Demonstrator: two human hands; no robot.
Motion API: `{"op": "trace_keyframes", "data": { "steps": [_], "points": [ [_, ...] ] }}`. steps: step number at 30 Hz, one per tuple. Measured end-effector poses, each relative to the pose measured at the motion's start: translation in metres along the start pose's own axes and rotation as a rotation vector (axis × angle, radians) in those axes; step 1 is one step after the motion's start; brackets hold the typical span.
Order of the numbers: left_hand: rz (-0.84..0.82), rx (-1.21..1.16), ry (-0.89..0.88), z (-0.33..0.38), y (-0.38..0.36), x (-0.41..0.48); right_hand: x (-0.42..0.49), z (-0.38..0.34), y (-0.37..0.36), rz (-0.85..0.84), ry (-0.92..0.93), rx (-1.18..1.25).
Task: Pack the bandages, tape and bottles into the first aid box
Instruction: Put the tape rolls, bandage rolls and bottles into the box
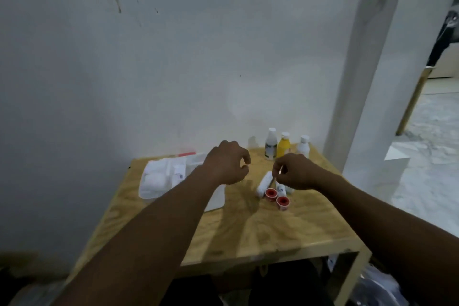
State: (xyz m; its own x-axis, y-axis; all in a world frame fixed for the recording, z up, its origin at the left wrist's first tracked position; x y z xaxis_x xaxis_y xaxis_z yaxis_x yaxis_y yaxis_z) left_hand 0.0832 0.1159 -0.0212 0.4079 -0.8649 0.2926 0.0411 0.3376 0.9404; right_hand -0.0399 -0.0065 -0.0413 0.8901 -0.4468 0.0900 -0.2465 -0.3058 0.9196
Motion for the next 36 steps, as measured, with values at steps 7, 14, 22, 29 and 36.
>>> {"op": "trace_keyframes", "data": {
  "steps": [7, 14, 22, 29, 36],
  "points": [
    [-0.209, 0.244, -0.112, 0.047, -0.071, 0.008, -0.025, 0.034, -0.035, -0.086, -0.031, -0.038],
    [-0.223, 0.274, -0.121, 0.052, -0.091, 0.013, -0.024, 0.043, -0.056, -0.078, -0.043, -0.046],
    [-0.223, 0.264, -0.111, 0.055, -0.095, 0.014, -0.022, 0.044, -0.056, -0.089, -0.028, -0.053],
    [-0.117, 0.188, -0.105, 0.053, -0.059, 0.021, -0.011, 0.041, -0.019, -0.031, -0.02, -0.027],
    [0.114, 0.14, 0.012, -0.009, 0.042, 0.023, 0.023, -0.022, 0.039, 0.157, 0.114, 0.076]
  ]
}}
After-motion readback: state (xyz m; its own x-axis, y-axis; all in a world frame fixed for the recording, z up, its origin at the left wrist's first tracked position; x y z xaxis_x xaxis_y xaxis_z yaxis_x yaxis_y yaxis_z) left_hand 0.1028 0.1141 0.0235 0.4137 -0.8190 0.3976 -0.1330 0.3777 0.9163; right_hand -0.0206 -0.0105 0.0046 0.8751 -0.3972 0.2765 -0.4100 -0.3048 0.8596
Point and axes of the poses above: each hand's wrist, its own x-axis towards the middle knuckle, its own y-axis out of the back of the hand, z = x × y, the point moved 6 cm from there along x, towards the middle knuckle, and after that the axes turned 4 degrees about z, right-handed, at the moved point
